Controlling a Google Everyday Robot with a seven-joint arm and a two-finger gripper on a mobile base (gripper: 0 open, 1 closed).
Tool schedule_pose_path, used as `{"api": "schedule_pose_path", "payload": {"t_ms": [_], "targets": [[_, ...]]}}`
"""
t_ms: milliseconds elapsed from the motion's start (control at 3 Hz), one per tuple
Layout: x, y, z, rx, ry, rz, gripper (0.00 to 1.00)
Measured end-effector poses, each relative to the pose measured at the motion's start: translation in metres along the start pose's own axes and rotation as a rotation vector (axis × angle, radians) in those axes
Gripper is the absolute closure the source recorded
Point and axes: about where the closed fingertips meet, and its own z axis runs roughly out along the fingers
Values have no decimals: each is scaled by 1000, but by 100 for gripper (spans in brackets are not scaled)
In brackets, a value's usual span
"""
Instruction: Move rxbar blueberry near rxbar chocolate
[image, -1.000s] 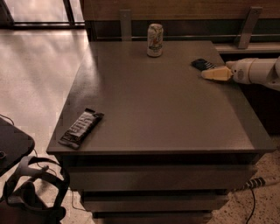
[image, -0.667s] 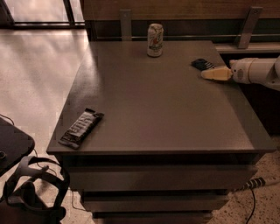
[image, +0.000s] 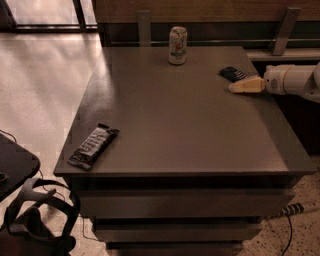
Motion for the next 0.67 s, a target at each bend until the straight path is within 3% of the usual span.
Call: {"api": "schedule_pose_path", "payload": {"t_ms": [667], "targets": [[-14,2,-15,15,-28,-80,0]]}}
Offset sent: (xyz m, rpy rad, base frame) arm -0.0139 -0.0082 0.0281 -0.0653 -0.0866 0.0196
